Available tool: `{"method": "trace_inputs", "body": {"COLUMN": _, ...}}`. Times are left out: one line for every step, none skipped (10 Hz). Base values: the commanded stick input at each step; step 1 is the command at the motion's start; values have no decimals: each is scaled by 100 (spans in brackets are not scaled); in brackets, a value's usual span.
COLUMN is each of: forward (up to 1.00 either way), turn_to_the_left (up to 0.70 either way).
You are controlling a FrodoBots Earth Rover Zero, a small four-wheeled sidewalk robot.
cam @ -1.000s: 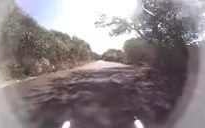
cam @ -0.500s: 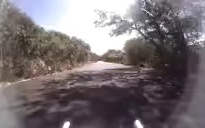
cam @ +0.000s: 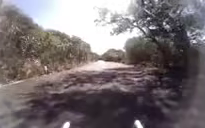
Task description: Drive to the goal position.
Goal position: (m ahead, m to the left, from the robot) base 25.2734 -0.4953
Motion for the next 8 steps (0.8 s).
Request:
{"method": "trace_inputs", "body": {"forward": 85, "turn_to_the_left": 0}}
{"method": "trace_inputs", "body": {"forward": 85, "turn_to_the_left": 0}}
{"method": "trace_inputs", "body": {"forward": 85, "turn_to_the_left": 0}}
{"method": "trace_inputs", "body": {"forward": 85, "turn_to_the_left": 0}}
{"method": "trace_inputs", "body": {"forward": 85, "turn_to_the_left": 0}}
{"method": "trace_inputs", "body": {"forward": 85, "turn_to_the_left": 0}}
{"method": "trace_inputs", "body": {"forward": 85, "turn_to_the_left": 0}}
{"method": "trace_inputs", "body": {"forward": 85, "turn_to_the_left": 0}}
